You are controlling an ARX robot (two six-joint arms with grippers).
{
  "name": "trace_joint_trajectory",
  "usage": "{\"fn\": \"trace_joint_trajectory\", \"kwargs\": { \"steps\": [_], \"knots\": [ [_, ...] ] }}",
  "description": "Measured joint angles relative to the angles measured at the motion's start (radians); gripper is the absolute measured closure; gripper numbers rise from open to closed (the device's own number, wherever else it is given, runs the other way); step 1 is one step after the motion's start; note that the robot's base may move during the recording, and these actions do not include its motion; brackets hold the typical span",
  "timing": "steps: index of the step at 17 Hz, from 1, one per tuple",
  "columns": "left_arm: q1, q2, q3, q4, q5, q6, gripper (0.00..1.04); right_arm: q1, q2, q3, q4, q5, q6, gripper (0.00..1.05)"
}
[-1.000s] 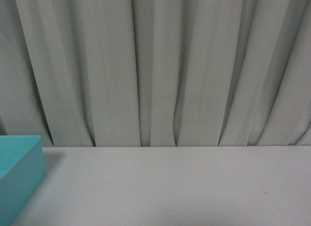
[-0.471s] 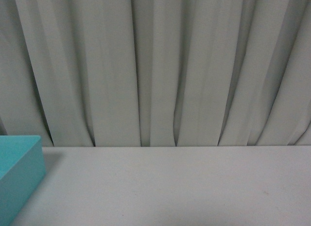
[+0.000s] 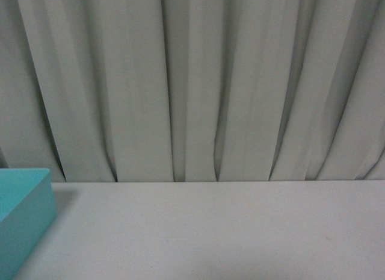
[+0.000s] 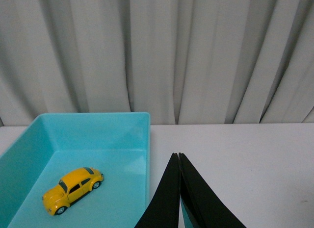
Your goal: Wind up and store yellow beetle toy
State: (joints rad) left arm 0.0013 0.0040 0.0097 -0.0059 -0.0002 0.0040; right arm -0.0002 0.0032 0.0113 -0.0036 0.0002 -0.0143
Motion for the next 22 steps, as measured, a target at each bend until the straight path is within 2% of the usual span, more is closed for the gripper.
{"fn": "trace_joint_trajectory", "kwargs": {
  "steps": [2, 4, 5, 10, 22],
  "knots": [
    [0.0, -0.001, 0.0, 0.002, 0.0, -0.002, 1.02, 0.0, 0.0, 0.0, 0.0, 0.0, 0.0, 0.07],
    [0.0, -0.001, 0.0, 0.002, 0.0, -0.001, 0.86, 0.0, 0.0, 0.0, 0.0, 0.0, 0.0, 0.07],
    [0.0, -0.001, 0.0, 0.002, 0.0, -0.001, 0.68, 0.0, 0.0, 0.0, 0.0, 0.0, 0.0, 0.07],
    [0.0, -0.001, 0.0, 0.002, 0.0, -0.001, 0.08, 0.0, 0.0, 0.0, 0.0, 0.0, 0.0, 0.07],
    [0.0, -0.001, 0.0, 0.002, 0.0, -0.001, 0.07, 0.0, 0.001, 0.0, -0.001, 0.0, 0.0, 0.07]
  ]
}}
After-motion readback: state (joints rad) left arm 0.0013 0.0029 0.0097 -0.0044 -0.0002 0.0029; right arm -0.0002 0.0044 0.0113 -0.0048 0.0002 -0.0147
